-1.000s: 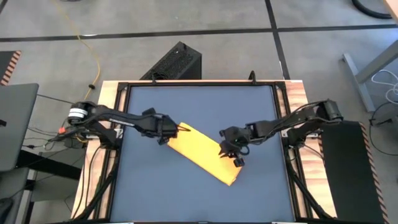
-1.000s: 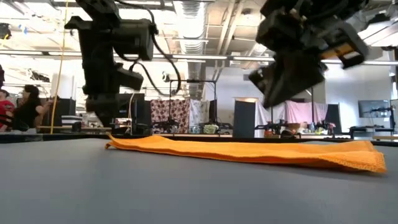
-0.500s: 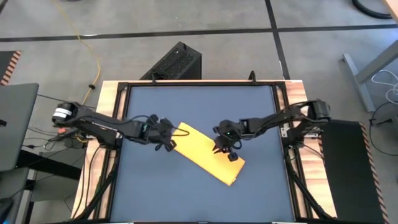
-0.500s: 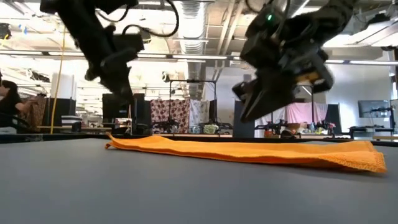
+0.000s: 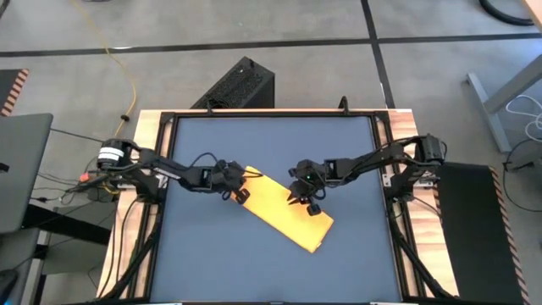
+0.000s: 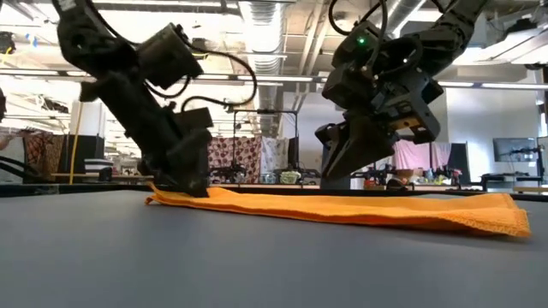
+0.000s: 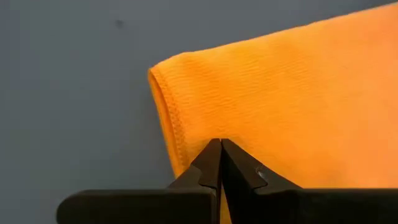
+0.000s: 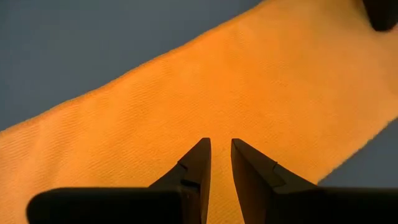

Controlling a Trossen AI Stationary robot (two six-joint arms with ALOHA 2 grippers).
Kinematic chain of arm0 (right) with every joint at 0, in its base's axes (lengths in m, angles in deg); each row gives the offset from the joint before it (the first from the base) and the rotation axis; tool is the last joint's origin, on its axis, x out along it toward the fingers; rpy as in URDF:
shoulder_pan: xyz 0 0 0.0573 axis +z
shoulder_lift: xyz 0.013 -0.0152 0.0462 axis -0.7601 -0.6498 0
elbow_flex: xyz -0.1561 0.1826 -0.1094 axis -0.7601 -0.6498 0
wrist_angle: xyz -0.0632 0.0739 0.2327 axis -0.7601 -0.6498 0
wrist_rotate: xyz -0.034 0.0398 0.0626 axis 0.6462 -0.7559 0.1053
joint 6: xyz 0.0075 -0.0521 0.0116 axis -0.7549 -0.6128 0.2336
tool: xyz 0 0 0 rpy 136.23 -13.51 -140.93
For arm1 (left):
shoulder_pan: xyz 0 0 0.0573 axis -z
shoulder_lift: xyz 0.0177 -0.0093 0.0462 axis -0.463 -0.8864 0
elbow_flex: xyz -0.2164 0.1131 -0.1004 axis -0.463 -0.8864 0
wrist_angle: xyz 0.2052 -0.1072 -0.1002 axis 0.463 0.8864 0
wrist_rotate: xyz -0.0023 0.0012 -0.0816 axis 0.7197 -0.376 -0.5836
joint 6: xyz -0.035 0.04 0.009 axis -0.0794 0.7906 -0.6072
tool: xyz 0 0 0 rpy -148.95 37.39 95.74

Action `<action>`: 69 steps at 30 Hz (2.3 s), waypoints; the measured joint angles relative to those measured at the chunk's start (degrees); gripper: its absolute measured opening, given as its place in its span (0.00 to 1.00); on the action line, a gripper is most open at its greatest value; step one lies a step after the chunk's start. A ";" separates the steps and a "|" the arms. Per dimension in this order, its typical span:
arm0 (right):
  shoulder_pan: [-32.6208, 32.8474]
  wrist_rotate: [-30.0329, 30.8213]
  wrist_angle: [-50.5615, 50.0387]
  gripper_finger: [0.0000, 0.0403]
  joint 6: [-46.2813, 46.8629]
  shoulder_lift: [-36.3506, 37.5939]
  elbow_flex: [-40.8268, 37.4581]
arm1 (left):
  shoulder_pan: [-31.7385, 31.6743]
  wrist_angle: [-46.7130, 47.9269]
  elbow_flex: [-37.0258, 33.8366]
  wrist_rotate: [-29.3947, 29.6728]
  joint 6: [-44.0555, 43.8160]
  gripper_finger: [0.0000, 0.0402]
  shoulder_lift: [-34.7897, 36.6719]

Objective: Roll towel into tight, uniform cylinder
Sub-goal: Roll the orange microfiber towel

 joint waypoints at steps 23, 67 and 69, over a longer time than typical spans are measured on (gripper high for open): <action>-1.23 0.09 -1.57 0.23 1.05 0.04 0.00 | -21.06 -6.76 0.54 -7.19 12.71 0.00 2.01; 20.70 17.50 26.44 0.22 31.97 0.04 -8.71 | 1.88 -4.94 0.67 -23.87 4.61 0.00 -1.69; 21.14 16.63 22.20 0.22 30.00 0.04 -6.48 | 2.75 -1.43 0.63 -23.14 4.18 0.00 0.66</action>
